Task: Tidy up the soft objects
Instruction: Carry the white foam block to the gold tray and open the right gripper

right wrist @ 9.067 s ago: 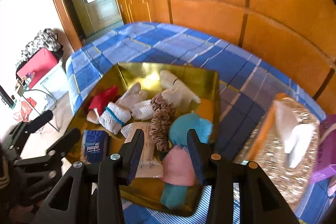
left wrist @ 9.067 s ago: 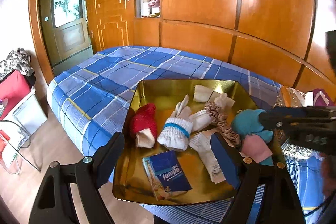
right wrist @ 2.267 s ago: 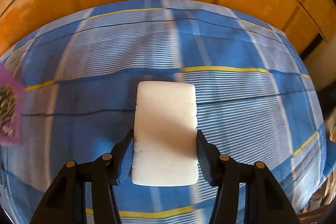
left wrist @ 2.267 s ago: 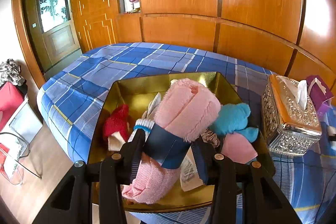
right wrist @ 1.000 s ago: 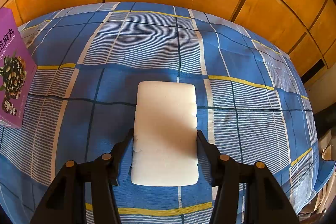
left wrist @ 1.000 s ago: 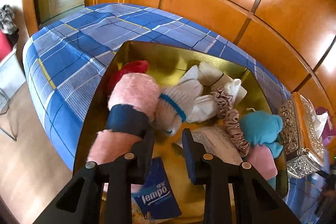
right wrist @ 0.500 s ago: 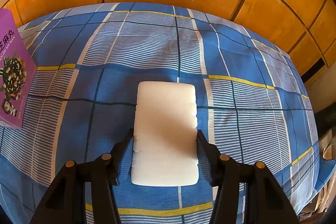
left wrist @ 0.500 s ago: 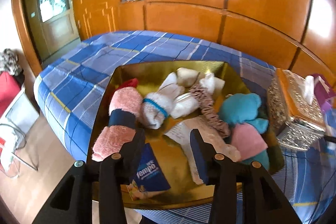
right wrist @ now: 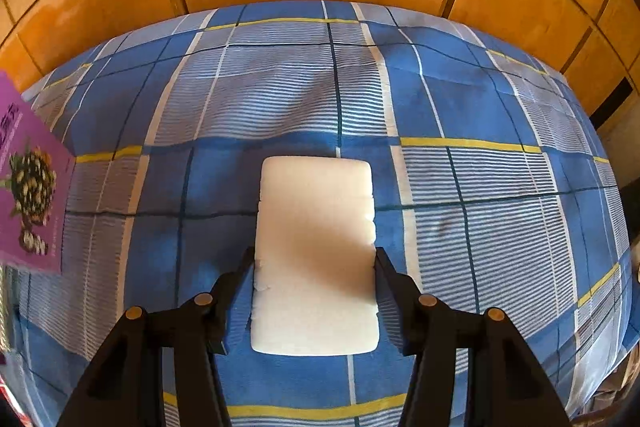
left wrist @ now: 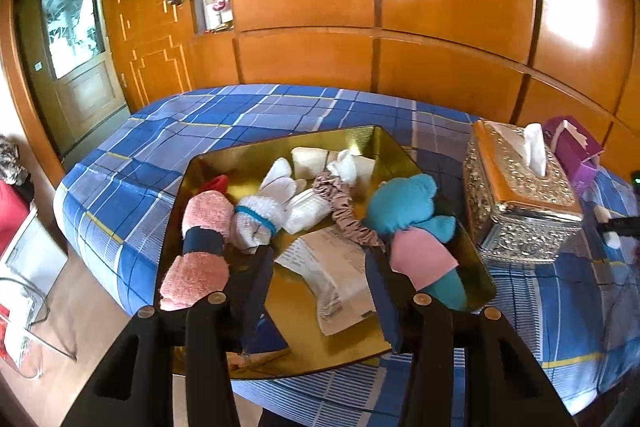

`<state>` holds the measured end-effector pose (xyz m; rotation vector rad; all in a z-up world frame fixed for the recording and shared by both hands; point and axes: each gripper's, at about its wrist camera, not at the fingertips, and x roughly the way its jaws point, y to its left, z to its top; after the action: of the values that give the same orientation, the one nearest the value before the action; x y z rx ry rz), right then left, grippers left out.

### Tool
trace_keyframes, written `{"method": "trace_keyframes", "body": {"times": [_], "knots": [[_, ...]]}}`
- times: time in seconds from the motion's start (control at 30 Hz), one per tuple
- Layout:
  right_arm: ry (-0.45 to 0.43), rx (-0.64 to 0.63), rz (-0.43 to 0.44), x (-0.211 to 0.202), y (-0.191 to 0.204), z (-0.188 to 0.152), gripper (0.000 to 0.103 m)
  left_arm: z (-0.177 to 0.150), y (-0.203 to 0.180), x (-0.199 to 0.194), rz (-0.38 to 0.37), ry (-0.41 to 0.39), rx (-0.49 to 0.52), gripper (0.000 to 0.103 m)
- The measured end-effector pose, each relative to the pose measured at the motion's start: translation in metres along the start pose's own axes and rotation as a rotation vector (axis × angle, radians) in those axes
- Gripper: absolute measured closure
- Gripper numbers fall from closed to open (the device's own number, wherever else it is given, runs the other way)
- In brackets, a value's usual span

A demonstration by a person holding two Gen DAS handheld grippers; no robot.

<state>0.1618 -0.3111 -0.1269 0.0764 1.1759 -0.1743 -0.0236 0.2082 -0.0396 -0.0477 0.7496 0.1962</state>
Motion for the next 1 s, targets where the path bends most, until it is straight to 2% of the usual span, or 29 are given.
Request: {"method": "trace_keyframes", "body": {"times": [0.17,0.33,0.53,0.67,0.83,1.0], "knots": [[0.023,-0.006,0.001,0.001,0.014,0.026,0.049,-0.002,-0.005,-0.002,-0.024,0.004,0.019,0.054],[-0.019,-0.050,0.012,-0.021,0.037,0.056,0.049,-0.006,-0.008,-0.001,-0.037,0.014,0.032,0.054],[-0.128,-0.110,0.029,-0.072,0.063,0.096,0.049,-0.009,-0.013,-0.002,-0.052,0.016,0.052,0.054],[-0.215,-0.206,0.041,-0.116,0.094,0.115,0.049,-0.011,-0.015,-0.001,-0.058,0.017,0.058,0.054],[-0.310,-0.360,0.102,-0.161,0.149,0.121,0.049,-0.013,-0.018,0.000,-0.066,0.018,0.068,0.054],[-0.372,-0.557,0.196,-0.193,0.216,0.098,0.049,-0.013,-0.017,-0.002,-0.066,0.016,0.073,0.054]]}}
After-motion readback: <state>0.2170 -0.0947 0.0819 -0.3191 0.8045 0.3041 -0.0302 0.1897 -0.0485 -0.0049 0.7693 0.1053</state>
